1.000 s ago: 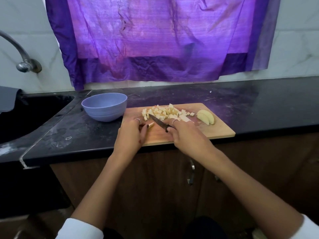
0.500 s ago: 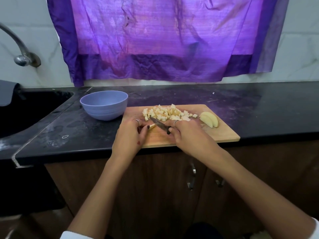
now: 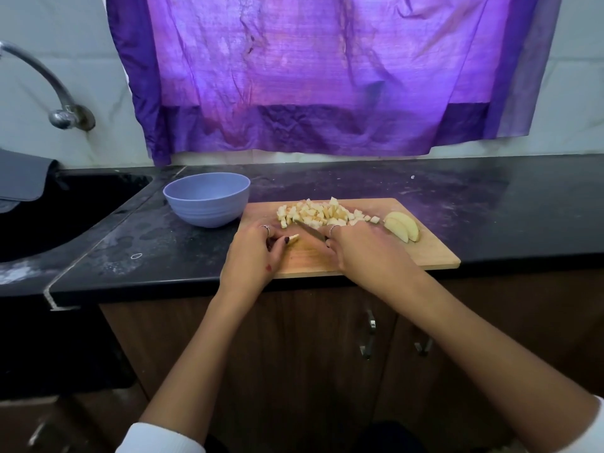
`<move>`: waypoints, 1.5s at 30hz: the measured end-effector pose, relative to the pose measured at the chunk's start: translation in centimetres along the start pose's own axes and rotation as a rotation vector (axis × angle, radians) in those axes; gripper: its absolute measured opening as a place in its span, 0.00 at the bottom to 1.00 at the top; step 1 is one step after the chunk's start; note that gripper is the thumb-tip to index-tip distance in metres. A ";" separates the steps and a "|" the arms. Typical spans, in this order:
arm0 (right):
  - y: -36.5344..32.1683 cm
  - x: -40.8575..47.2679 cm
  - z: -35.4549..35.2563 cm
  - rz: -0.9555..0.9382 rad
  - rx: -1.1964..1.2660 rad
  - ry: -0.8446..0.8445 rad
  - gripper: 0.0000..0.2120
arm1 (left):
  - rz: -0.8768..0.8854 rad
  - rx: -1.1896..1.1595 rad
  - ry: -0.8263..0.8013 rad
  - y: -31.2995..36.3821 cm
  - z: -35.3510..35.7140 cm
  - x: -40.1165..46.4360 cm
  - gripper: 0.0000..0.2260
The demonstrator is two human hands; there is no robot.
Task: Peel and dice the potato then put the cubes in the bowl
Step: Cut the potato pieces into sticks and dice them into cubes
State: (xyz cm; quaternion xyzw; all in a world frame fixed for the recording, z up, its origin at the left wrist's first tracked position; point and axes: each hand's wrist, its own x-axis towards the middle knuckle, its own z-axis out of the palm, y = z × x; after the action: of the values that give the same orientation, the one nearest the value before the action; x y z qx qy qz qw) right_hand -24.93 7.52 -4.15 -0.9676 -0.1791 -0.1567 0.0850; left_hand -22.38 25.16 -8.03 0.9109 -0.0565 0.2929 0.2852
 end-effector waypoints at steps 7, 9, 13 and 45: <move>-0.1 0.0 0.4 0.028 0.185 -0.029 0.17 | -0.016 0.018 -0.019 0.0 0.0 0.1 0.10; 0.0 0.0 0.4 0.022 0.186 -0.025 0.16 | -0.015 0.028 -0.009 0.1 0.0 0.0 0.10; -0.3 0.4 0.1 0.017 0.156 -0.052 0.15 | -0.007 0.011 -0.013 0.1 -0.1 0.1 0.10; -0.8 0.3 0.2 -0.020 0.150 -0.071 0.17 | 0.017 -0.012 0.002 -0.3 0.3 0.0 0.08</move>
State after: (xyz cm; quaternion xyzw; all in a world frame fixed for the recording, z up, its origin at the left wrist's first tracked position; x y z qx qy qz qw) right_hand -24.88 8.43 -4.10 -0.9616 -0.2026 -0.1094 0.1491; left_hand -22.14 25.29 -8.37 0.9084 -0.0658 0.2958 0.2882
